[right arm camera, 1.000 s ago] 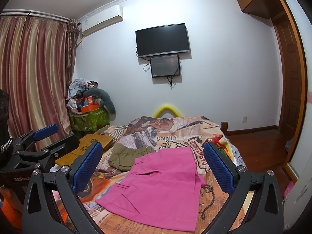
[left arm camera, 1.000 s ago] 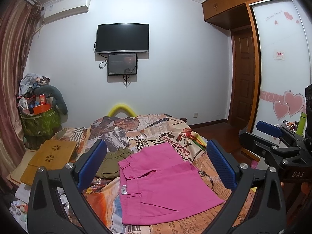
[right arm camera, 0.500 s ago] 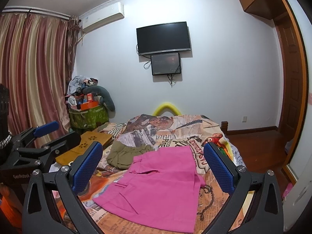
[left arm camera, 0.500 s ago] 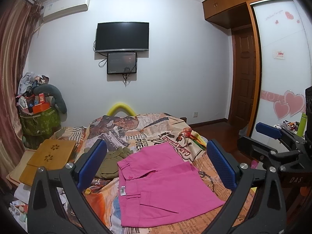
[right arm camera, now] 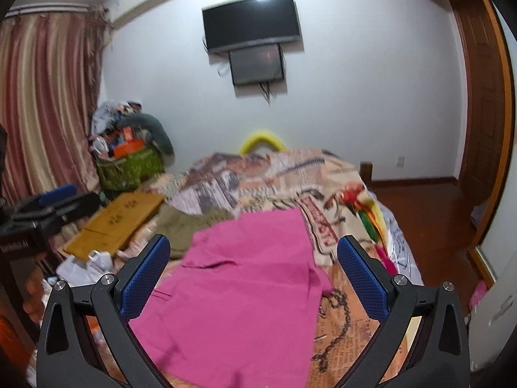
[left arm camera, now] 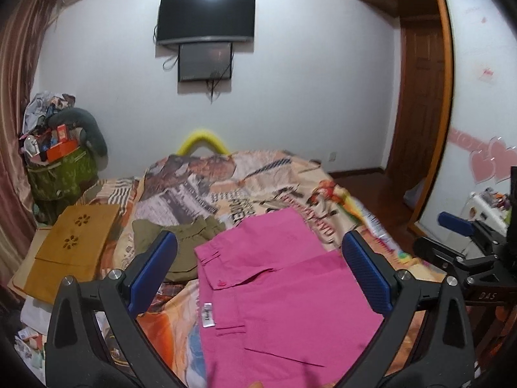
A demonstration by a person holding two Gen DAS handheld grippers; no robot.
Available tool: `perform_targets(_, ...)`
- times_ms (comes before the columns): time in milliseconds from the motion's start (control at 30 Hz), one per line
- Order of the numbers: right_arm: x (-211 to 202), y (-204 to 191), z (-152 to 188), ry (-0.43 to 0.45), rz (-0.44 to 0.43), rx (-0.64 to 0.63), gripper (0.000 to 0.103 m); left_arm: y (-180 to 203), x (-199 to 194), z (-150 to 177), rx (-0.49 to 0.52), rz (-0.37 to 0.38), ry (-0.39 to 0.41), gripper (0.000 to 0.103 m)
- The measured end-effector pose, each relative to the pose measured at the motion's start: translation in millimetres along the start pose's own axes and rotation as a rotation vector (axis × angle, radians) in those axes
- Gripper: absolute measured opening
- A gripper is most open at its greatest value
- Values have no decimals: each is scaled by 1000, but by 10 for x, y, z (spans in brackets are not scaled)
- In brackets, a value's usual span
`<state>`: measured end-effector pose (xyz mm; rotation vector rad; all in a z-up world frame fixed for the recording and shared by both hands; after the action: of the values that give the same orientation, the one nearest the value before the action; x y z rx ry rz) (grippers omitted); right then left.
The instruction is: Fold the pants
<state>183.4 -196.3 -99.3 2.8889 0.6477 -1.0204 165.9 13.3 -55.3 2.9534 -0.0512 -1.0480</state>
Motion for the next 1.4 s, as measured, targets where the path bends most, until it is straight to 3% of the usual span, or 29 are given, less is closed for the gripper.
perform_targets(167,404,244,38,-74,72,4,103,-163,595,-45,-17,-22,-95,103)
perform_targets(267,560,375,36,-100,103,8,103,-252,895,-13,-21,-55,-147,94)
perform_targets(533,978,697,59,-194,144,40,103,-587,1691,189,-108,-15,-334,93)
perform_targets(700,1263,792,156,-278,147,39,94,-810,2003,344,-151,-52,-410,92)
perform_targets(1067,1843,857,376,-413,9,71,77,-946,2432,737,-124,-60,-563,78)
perform_targets(1233,2032,894,403,-458,-22,68,63,-892,2626,851,-121,-9,-636,72)
perform_targets(1400,2164,872,386,-475,-60,56,59,-869,2792,938,-167,86,-706,72)
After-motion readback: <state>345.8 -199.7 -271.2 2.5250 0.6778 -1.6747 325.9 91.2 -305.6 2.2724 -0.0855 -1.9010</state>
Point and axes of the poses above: each gripper's, at about its wrist camera, not at the fingertips, and x roughly the way its jaws point, y to its right, z to its underside, the point moved 4 cm from there along x, roughly the way its jaws point, and after that the axes turned 12 degrees about -y, right-handed, at the moved point
